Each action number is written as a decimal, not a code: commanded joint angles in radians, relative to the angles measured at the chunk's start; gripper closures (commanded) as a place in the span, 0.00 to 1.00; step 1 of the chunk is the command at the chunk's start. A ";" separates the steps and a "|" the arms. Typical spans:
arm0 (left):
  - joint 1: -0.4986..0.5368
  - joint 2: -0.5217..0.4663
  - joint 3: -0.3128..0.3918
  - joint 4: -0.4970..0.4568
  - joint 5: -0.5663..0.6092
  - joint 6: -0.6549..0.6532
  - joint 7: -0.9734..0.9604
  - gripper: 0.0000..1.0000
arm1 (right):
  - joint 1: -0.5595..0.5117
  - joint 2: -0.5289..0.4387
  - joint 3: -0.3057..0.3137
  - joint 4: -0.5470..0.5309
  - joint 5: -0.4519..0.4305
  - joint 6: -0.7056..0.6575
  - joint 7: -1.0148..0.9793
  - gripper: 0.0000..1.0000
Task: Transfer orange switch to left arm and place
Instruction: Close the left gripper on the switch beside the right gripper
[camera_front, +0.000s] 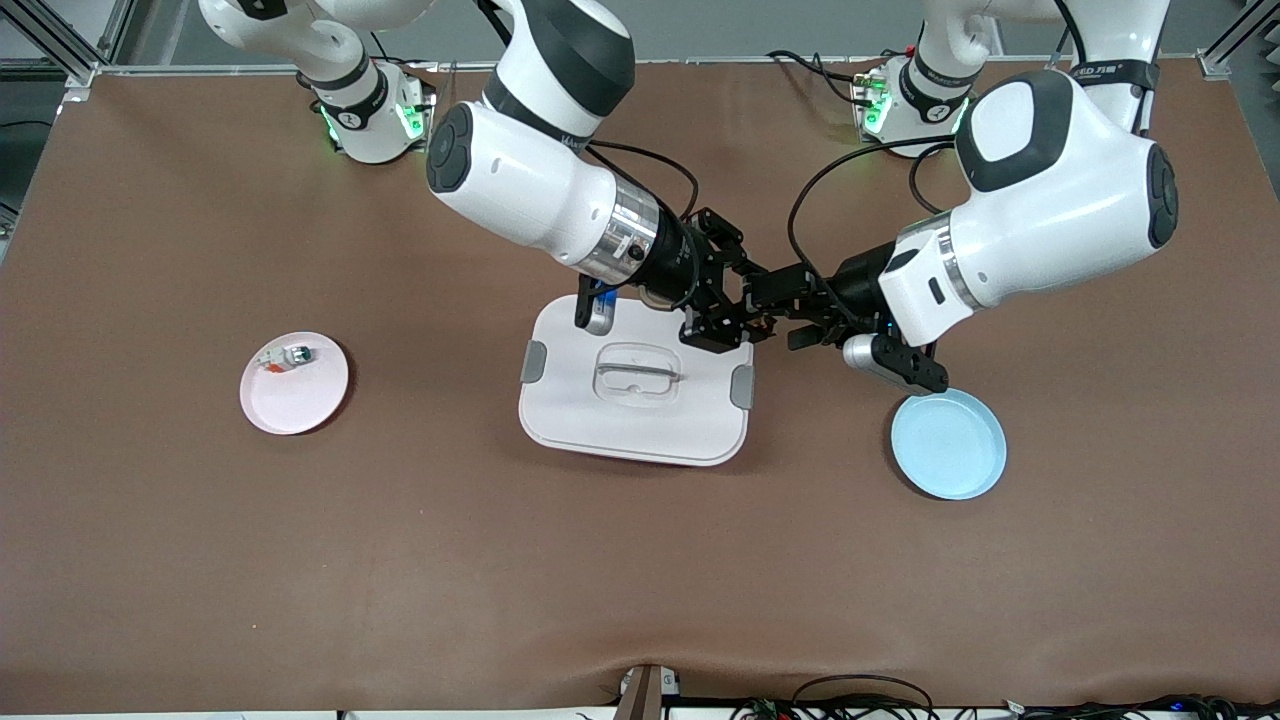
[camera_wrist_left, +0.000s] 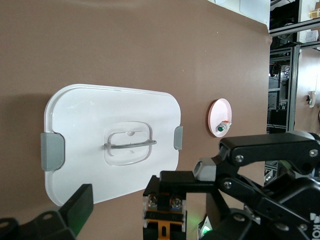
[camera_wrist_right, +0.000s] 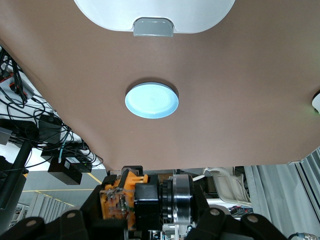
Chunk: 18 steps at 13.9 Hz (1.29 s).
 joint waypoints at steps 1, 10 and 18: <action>-0.003 0.017 0.003 0.021 -0.026 0.015 0.023 0.45 | 0.009 0.016 -0.006 0.034 0.019 -0.001 0.014 1.00; -0.003 0.018 0.003 0.027 -0.023 0.013 0.060 1.00 | 0.009 0.019 -0.009 0.032 0.019 -0.001 0.012 1.00; 0.005 0.012 0.003 0.025 -0.026 0.012 0.062 1.00 | 0.012 0.019 -0.010 0.032 0.011 -0.003 -0.002 0.00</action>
